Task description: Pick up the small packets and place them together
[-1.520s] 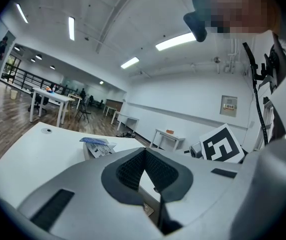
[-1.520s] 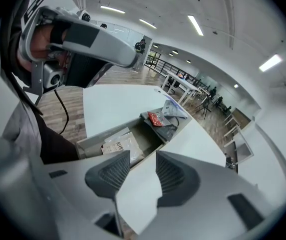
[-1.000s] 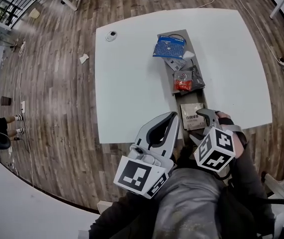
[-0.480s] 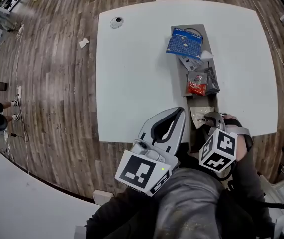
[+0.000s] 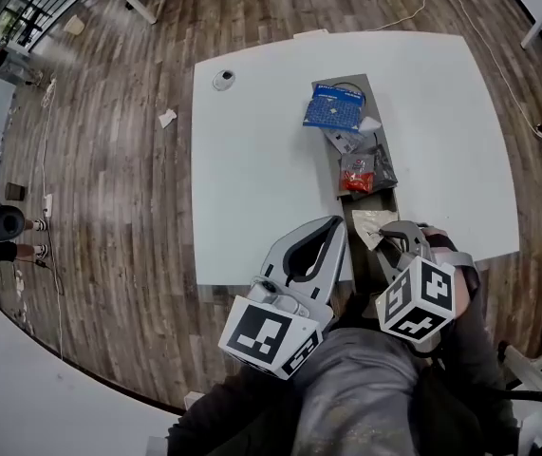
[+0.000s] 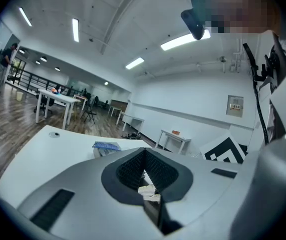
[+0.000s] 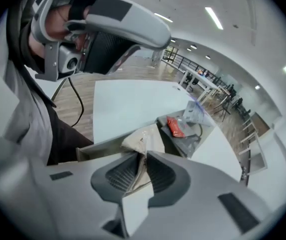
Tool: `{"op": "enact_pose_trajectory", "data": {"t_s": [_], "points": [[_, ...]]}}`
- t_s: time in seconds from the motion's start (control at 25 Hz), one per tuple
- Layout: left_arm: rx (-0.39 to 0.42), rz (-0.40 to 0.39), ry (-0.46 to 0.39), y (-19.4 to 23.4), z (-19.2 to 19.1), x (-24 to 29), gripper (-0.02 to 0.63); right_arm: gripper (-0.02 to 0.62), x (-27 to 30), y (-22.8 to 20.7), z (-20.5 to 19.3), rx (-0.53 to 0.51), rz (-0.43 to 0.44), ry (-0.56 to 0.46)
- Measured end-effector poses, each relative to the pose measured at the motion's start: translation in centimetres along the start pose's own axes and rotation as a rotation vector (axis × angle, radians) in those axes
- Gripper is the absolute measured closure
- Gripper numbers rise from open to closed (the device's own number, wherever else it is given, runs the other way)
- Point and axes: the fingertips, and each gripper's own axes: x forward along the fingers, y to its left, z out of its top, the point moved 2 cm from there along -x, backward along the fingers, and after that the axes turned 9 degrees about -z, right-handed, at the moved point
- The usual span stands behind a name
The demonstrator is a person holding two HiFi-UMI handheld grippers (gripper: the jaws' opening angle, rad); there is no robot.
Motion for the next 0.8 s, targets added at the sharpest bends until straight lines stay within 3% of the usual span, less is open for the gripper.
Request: {"op": "enact_pose_trajectory", "data": {"t_s": [0.36, 0.6, 0.8], "points": [[0.072, -0.046, -0.038, -4.9, 1.2, -0.6, 0.603, 0.532, -4.5, -0.8, 0.3, 0.002, -0.124, -0.08], [0.072, -0.025, -0.061, -3.7, 2.5, -0.2, 0.603, 0.532, -5.2, -3.9, 1.7, 0.005, -0.191, -0.112], [0.065, 0.007, -0.073, -1.5, 2.8, -0.6, 0.603, 0.531, -3.3, -6.1, 2.6, -0.015, -0.199, -0.097]]}}
